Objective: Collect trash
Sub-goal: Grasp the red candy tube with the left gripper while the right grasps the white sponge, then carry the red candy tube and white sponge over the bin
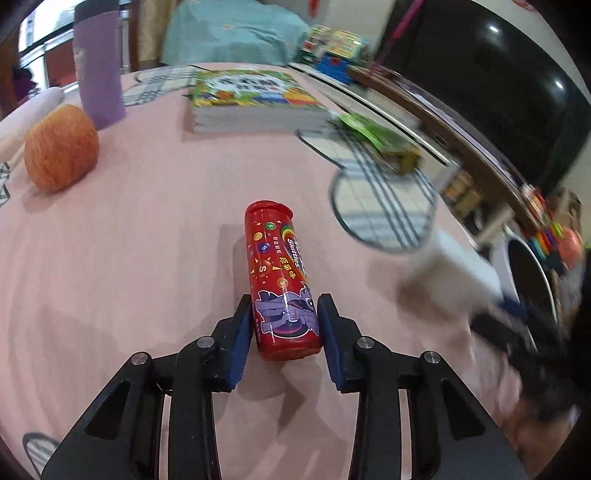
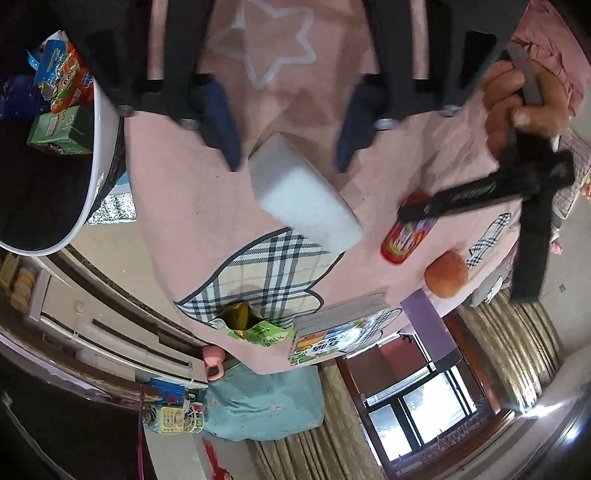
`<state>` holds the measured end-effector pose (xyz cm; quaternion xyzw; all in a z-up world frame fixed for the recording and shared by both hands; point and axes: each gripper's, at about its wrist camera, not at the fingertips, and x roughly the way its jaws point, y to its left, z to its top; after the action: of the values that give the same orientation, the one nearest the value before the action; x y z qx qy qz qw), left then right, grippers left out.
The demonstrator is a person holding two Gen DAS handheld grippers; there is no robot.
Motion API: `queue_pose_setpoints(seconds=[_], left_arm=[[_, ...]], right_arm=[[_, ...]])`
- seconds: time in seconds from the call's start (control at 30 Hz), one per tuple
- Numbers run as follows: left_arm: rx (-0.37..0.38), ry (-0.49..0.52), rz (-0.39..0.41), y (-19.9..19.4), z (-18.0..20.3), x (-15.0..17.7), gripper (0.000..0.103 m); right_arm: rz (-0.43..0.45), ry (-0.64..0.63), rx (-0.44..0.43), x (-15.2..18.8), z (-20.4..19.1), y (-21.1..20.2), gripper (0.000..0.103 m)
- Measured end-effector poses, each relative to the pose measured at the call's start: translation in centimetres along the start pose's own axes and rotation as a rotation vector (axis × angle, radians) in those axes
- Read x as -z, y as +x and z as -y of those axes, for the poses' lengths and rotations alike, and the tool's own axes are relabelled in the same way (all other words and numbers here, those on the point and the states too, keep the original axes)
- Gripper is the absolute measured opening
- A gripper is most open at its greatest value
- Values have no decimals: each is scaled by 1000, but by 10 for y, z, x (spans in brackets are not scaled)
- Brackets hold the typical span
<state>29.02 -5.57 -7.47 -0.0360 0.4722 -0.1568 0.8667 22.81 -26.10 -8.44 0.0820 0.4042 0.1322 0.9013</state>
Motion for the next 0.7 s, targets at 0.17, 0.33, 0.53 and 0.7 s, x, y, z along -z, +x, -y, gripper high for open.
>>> queue_pose_setpoints(seconds=[0.17,0.33,0.53,0.7], left_arm=[[54,75,-42,-9,11,22,33],[7,78,-34,-11,16,28,34],[-78,66,11,-4,25,28,34],[-66,66,23,-10,31,31,31]], right_arm=[[-2,-40,-1,-10,-6,8,83],[10,-90,-6,-17,-13,18,76],[18,-64,12,-4,-16,5,41],[52,11,7,9,-9,-25,36]])
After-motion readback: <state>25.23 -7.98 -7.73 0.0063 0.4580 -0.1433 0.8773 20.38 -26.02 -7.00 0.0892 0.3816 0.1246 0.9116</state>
